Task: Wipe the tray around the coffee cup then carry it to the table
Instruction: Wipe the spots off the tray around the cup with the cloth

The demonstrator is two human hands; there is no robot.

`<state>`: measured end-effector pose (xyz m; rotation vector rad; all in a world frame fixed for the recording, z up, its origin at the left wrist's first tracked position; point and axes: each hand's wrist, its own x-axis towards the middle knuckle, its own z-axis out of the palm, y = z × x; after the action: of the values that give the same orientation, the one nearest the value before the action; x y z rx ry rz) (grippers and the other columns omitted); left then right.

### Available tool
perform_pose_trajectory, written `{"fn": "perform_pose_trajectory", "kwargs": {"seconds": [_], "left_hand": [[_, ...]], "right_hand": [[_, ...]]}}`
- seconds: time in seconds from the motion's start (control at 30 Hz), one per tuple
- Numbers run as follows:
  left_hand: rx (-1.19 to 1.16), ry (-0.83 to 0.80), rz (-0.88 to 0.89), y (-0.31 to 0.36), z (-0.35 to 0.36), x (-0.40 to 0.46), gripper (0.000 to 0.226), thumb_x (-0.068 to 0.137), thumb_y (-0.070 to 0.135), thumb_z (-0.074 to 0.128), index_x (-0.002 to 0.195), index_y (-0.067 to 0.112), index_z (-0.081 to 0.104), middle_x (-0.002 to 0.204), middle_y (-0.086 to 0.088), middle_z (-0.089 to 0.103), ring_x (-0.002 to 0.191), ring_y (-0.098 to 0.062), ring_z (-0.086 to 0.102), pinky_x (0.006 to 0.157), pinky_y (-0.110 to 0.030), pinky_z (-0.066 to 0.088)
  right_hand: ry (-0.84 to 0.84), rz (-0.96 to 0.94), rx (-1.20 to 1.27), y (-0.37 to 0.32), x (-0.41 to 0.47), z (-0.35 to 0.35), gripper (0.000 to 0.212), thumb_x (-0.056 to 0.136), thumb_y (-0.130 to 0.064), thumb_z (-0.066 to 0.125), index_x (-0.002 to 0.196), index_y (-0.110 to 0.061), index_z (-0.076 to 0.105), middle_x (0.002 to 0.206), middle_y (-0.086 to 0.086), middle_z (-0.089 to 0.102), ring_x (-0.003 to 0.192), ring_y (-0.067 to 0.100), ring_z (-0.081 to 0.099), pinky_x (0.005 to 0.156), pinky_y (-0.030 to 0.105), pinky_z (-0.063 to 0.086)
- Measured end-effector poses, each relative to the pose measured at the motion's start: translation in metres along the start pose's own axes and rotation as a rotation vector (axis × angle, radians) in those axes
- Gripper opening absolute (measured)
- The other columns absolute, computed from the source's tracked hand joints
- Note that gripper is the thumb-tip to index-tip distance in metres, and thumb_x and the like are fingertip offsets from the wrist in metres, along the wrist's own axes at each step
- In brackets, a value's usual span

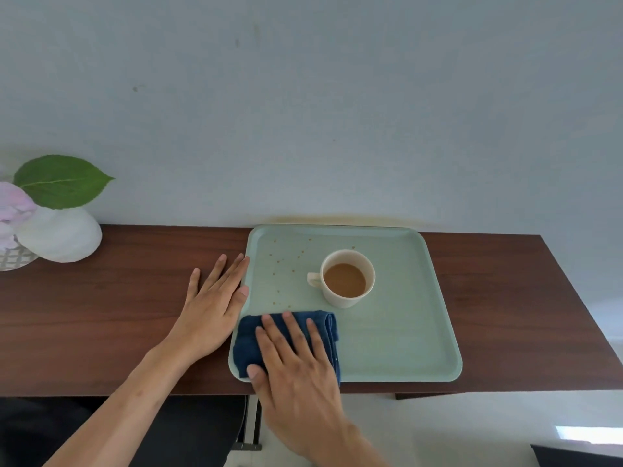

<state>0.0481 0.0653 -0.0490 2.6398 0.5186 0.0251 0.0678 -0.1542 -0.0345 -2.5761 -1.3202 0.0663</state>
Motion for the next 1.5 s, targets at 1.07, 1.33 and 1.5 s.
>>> {"fn": "perform_pose_trajectory", "kwargs": {"seconds": [1.07, 1.33, 1.5], "left_hand": [[0.344, 0.056, 0.153, 0.099, 0.051, -0.077, 0.06, 0.095, 0.044, 0.046, 0.151, 0.021, 0.05, 0.162, -0.001, 0.04, 0.148, -0.023, 0.041, 0.113, -0.05, 0.03], [0.385, 0.0, 0.137, 0.096, 0.039, -0.036, 0.059, 0.1, 0.04, 0.038, 0.155, 0.019, 0.041, 0.166, -0.001, 0.034, 0.154, -0.022, 0.028, 0.118, -0.048, 0.022], [0.405, 0.023, 0.137, 0.094, 0.046, -0.035, 0.06, 0.099, 0.04, 0.039, 0.154, 0.019, 0.043, 0.165, -0.001, 0.035, 0.152, -0.023, 0.031, 0.117, -0.05, 0.025]], "right_hand": [[0.187, 0.485, 0.081, 0.236, -0.04, -0.031, 0.056, 0.104, -0.049, 0.029, 0.159, -0.037, 0.035, 0.17, -0.012, 0.024, 0.159, 0.008, 0.01, 0.129, 0.049, 0.01], [0.18, 0.49, 0.045, 0.229, -0.037, -0.036, 0.057, 0.103, -0.053, 0.03, 0.154, -0.031, 0.044, 0.169, -0.002, 0.031, 0.159, 0.018, 0.015, 0.127, 0.055, 0.016], [0.239, 0.364, 0.193, 0.183, -0.005, -0.065, 0.065, 0.101, -0.066, 0.035, 0.152, -0.027, 0.046, 0.165, -0.008, 0.037, 0.157, 0.012, 0.019, 0.128, 0.051, 0.016]]}}
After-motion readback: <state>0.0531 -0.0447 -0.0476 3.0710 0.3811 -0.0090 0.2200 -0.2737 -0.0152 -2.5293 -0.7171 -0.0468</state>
